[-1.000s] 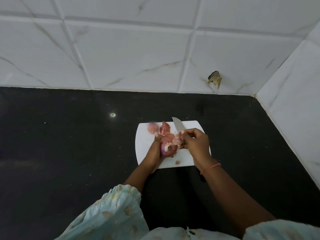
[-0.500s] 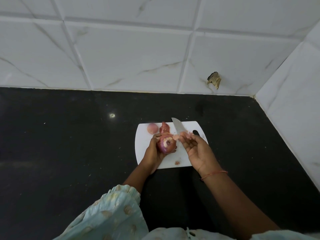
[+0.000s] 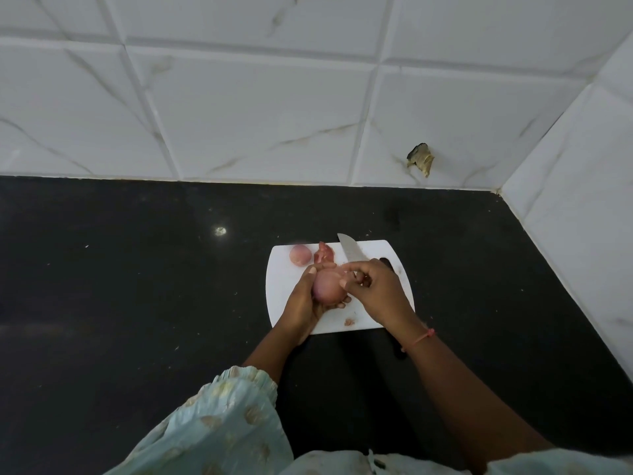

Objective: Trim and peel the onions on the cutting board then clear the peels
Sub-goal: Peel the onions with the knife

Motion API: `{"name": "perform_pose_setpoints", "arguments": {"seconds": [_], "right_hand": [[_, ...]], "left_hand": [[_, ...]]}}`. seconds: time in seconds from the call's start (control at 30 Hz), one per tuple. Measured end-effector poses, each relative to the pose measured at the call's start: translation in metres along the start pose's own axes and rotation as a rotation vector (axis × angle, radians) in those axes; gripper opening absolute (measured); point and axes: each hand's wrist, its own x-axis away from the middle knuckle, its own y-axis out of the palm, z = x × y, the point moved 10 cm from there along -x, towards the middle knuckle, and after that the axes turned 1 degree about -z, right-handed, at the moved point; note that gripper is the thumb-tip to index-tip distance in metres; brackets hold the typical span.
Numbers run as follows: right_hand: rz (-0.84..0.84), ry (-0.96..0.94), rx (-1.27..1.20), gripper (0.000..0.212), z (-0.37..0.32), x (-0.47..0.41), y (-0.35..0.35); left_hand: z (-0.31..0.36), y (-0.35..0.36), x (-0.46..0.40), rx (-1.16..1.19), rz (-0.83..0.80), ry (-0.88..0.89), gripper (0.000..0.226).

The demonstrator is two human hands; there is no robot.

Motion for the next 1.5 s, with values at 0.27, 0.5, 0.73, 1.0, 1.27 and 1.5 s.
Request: {"name": "perform_pose_setpoints", "arguments": {"seconds": [0.27, 0.5, 0.73, 1.0, 1.27, 1.5], "right_hand": [[0.058, -0.14, 0.304, 0.005, -0.011, -0.003, -0.002], [-0.048, -0.256, 0.456, 0.009, -0.007, 0.0, 0.01], [-0.135, -0.349, 0.418, 0.006, -0.008, 0.006, 0.014], [0.023, -0.179, 0.188, 0.033, 0.0, 0.012, 0.013], [0.132, -0.235, 0.093, 0.012, -0.007, 0.017, 0.001], [-0.199, -0.294, 0.125, 0.007, 0.0, 0.026, 0.035]], "left_hand": [[0.0, 0.001, 0.003, -0.114, 0.021, 0.009, 0.036], [-0.002, -0.002, 0.002, -0.152, 0.045, 0.025, 0.045], [-0.002, -0.006, 0.0, -0.083, 0.062, 0.02, 0.046], [-0.007, -0.004, -0.003, 0.061, 0.031, -0.011, 0.042], [-0.011, -0.006, -0.004, 0.17, 0.043, -0.054, 0.035], [-0.011, -0.008, -0.005, 0.079, 0.025, -0.04, 0.046]]}}
